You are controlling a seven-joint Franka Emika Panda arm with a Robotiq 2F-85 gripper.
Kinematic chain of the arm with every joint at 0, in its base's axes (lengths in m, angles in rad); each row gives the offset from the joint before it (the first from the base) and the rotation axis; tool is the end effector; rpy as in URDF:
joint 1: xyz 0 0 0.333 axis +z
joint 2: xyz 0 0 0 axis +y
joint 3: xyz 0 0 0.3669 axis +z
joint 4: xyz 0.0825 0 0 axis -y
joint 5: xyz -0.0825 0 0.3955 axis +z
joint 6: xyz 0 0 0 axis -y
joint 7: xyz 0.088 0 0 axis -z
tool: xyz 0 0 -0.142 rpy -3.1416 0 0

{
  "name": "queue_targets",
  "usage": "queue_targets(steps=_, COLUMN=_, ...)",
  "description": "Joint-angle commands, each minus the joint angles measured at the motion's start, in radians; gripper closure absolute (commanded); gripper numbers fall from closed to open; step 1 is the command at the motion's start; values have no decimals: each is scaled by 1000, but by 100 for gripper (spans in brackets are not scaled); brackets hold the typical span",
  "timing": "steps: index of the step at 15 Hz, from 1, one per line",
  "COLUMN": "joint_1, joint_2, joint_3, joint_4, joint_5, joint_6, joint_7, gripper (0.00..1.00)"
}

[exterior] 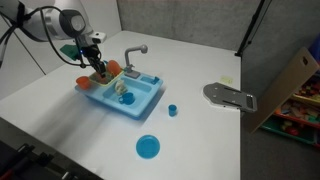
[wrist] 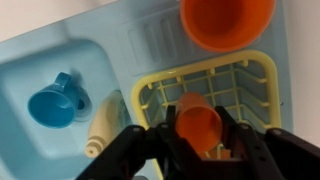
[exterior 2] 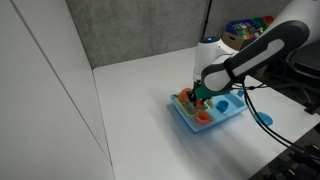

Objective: Put the orange cup on the dish rack

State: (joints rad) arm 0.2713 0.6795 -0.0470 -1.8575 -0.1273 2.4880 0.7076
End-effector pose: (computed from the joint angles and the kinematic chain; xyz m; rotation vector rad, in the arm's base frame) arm 0.6520 0.1480 0.1425 2.9741 -0.5574 0.0044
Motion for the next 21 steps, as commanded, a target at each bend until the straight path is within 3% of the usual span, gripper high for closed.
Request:
queue_targets(steps=1, joint_1=-1, joint_2=44, joint_3=5, joint_4=53, joint_5=33, joint_6=5, joint_7=-25, gripper=83)
queue_targets(steps=13, joint_1=-1, joint_2=90, joint_3=1, joint_4=94, joint_5=68, joint_6=0, joint_7=-31, gripper=83)
queue_targets(steps=14, joint_1=-1, joint_2=90, joint_3=0, joint_4=94, joint_5=69, joint_6=0, joint_7=-31, gripper=48)
queue_targets(steps=15, joint_1=-1, joint_2=90, joint_3=-1, joint_4=94, joint_5=68, joint_6=-1, joint_7=-31, gripper=31)
queue_targets(steps=19, joint_1=1, joint_2=77, joint_3=-3, joint_4=88, joint_5=66, joint_6=-2, joint_7=-30, gripper=2)
queue_targets(steps=21, joint_1=4, joint_2=64, joint_3=-6, joint_4=85, joint_5=64, joint_6=-9, joint_7=-25, gripper=0)
